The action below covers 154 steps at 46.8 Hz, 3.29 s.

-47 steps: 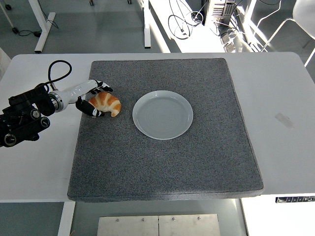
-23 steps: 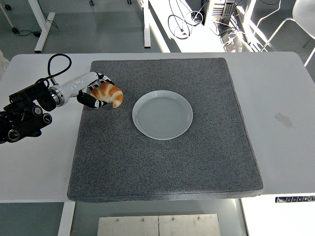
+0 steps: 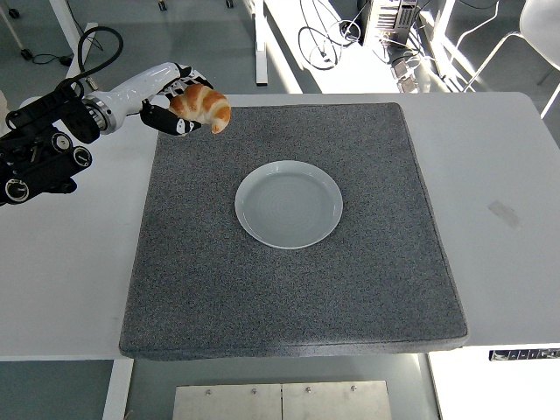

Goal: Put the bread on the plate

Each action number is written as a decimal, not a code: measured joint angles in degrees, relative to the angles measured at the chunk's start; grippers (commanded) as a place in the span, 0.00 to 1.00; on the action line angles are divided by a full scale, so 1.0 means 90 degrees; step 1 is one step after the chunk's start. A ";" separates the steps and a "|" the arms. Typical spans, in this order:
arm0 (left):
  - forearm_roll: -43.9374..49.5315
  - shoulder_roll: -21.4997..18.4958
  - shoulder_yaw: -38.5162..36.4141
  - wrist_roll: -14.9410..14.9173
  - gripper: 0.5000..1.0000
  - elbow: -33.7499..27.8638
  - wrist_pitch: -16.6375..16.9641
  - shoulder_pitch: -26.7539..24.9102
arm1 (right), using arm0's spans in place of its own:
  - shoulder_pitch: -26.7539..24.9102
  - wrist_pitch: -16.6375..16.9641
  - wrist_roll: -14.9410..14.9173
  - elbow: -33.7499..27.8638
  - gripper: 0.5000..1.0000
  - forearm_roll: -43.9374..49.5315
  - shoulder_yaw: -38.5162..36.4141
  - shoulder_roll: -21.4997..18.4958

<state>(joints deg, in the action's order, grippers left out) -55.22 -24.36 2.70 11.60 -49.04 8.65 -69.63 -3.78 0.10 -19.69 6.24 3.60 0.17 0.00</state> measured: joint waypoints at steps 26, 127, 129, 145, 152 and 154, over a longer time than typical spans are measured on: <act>0.0032 0.1013 -0.0075 0.0027 0.00 0.0009 -0.0119 -0.0317 | 0.0000 0.0000 0.0000 -0.0001 1.00 0.0000 0.0001 0.0000; 0.0037 0.2706 -0.1532 0.0161 0.83 0.1231 0.0025 0.0100 | -0.0001 0.0000 0.0000 -0.0001 1.00 0.0000 -0.0001 0.0000; 0.0041 0.2706 -0.1523 0.0158 0.86 0.1230 0.0008 0.0083 | 0.0001 -0.0001 0.0000 -0.0001 1.00 0.0000 -0.0001 0.0000; 0.0112 0.2706 -0.1503 0.0113 0.96 0.1198 -0.0005 -0.0142 | 0.0000 -0.0002 0.0000 0.0000 1.00 0.0000 0.0000 0.0000; 0.0578 0.2673 -0.1498 0.0088 0.96 0.1189 -0.0005 -0.0515 | 0.0000 -0.0002 0.0000 0.0000 1.00 0.0000 0.0000 0.0000; 0.0764 0.2638 -0.1498 0.0088 0.96 0.1189 -0.0005 -0.0629 | 0.0000 -0.0002 0.0000 0.0001 1.00 0.0000 0.0000 0.0000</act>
<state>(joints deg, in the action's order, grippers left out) -48.35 -0.62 -10.78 12.39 -38.33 8.60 -75.29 -3.78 0.08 -19.69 6.24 3.60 0.17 0.00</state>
